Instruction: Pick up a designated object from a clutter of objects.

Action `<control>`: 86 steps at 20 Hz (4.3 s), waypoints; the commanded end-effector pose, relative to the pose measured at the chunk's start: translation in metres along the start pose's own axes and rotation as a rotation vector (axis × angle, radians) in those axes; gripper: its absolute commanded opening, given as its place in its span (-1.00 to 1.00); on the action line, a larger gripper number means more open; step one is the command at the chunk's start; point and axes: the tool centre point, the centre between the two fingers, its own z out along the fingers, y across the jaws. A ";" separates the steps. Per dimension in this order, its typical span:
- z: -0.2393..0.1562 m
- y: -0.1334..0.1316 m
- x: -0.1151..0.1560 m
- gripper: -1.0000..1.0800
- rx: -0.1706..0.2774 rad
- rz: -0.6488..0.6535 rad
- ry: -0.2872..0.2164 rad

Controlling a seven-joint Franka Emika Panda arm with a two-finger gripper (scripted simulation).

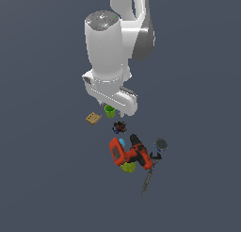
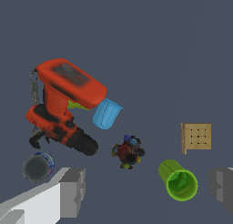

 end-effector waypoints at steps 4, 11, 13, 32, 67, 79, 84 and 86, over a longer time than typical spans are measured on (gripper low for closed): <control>0.028 -0.002 -0.007 0.92 -0.003 0.134 -0.003; 0.063 -0.003 -0.018 0.92 -0.008 0.302 -0.007; 0.073 -0.003 -0.022 0.92 -0.010 0.351 -0.007; 0.149 0.004 -0.056 0.92 -0.029 0.752 -0.005; 0.210 0.008 -0.064 -1.00 -0.032 0.813 -0.004; 0.199 0.007 -0.060 -1.00 -0.022 0.814 0.001; 0.183 0.013 -0.059 -1.00 -0.022 0.814 0.001; 0.174 0.017 -0.058 -1.00 -0.022 0.814 0.001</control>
